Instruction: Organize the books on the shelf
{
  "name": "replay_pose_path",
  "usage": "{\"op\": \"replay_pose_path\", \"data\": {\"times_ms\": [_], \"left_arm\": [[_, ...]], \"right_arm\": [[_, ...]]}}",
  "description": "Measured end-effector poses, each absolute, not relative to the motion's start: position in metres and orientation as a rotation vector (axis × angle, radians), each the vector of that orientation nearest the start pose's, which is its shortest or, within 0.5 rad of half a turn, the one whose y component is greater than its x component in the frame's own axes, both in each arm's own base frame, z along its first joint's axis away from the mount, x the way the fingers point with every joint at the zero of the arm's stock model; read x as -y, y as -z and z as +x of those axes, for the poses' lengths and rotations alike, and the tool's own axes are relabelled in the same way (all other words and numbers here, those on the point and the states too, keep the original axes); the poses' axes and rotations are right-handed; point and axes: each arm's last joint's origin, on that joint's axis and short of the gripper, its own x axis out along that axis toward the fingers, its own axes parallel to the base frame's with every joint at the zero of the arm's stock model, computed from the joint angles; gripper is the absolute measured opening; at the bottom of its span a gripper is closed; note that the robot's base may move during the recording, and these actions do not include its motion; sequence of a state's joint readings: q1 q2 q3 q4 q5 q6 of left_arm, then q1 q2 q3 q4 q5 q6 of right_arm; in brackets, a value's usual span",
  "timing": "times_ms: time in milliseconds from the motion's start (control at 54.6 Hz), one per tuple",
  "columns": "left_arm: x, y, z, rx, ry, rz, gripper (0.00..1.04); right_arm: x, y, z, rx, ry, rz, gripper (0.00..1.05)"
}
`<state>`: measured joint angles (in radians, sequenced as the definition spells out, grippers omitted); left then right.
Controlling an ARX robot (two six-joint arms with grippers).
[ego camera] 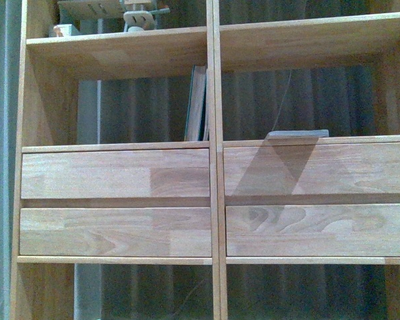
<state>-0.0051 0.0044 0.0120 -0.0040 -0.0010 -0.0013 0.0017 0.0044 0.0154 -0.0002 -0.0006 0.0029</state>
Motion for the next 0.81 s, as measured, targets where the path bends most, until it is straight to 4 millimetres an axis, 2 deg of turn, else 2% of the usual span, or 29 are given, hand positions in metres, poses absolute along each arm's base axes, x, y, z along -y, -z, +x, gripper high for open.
{"op": "replay_pose_path", "data": {"times_ms": [807], "left_arm": [[0.0005, -0.1669, 0.0972, 0.004, 0.005, -0.001, 0.98]], "right_arm": [[-0.0002, -0.1684, 0.0970, 0.011, -0.002, 0.003, 0.98]]}}
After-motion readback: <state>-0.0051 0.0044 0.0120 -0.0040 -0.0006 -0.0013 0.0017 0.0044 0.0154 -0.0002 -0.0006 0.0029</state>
